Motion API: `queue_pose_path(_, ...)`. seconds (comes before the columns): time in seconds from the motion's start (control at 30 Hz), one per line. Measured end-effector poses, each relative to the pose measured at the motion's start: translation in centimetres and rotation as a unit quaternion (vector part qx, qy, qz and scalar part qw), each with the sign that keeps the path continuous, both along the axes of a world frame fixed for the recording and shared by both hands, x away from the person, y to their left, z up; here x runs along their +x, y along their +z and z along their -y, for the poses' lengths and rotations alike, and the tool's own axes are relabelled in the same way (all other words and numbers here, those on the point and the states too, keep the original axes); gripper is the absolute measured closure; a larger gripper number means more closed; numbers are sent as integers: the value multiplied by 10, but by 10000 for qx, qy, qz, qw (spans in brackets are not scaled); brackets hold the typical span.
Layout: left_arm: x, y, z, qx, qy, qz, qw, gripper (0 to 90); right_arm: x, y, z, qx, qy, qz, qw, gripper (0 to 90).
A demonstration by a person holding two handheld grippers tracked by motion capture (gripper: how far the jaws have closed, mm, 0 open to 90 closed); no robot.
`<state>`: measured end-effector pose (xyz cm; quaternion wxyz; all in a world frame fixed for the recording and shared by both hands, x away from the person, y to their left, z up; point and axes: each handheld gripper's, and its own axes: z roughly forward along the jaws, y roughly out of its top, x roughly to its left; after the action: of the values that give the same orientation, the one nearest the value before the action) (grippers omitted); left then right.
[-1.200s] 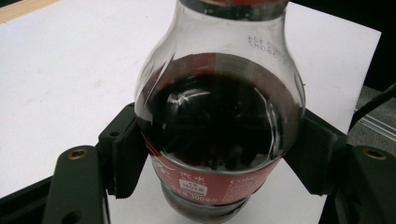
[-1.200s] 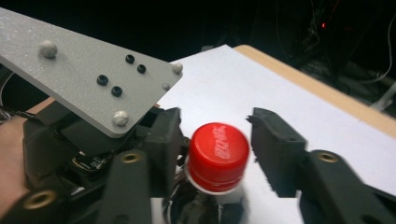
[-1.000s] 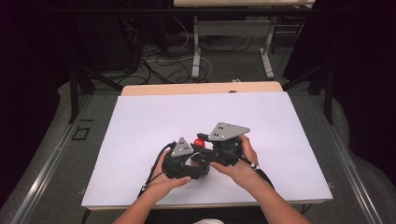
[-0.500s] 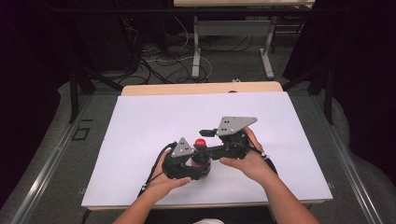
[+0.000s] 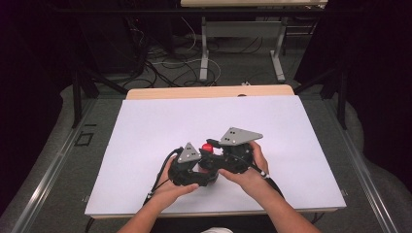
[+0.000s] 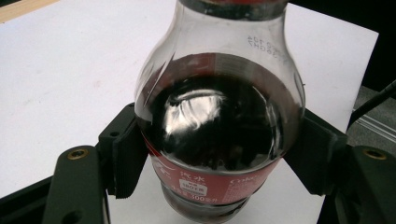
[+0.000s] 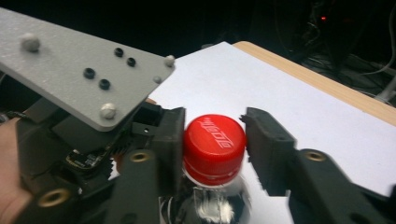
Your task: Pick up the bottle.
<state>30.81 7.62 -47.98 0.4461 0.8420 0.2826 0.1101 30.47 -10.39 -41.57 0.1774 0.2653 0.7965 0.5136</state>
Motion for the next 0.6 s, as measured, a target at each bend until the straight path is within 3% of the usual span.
queue_pose_path(0.1, -1, -1, 0, 25, -18, -14, 10000, 301, 4, 0, 2, -45, 239, 31, 9997, 613)
queue_pose_path(0.17, -1, -1, 1, 23, -88, 16, 10000, 301, 10, 2, 8, -41, 553, -163, 9983, 614)
queue_pose_path(0.2, -1, -1, 2, -13, -101, -23, 9999, 301, 17, 2, 12, -66, 978, -133, 9951, 615)
queue_pose_path(0.23, -2, -1, 2, -17, -120, -23, 9999, 301, 17, 2, 12, -66, 978, -133, 9951, 615)
queue_pose_path(0.33, -3, 0, 4, -48, -201, -15, 9998, 301, 27, 5, 20, -144, 1591, -129, 9871, 615)
queue_pose_path(0.4, -5, 1, 5, -94, -150, -67, 9998, 301, 31, 6, 23, -133, 1825, -124, 9830, 613)
queue_pose_path(0.43, -4, 1, 3, -39, -191, 1, 9998, 300, 31, 6, 23, -107, 1839, -150, 9828, 612)
queue_pose_path(0.53, -3, 3, 2, -25, -202, -49, 9998, 301, 29, 6, 22, 5, 1693, -196, 9854, 559)
queue_pose_path(0.6, -3, 2, 2, -60, -88, -14, 9999, 301, 23, 8, 20, 33, 1358, -72, 9907, 468)
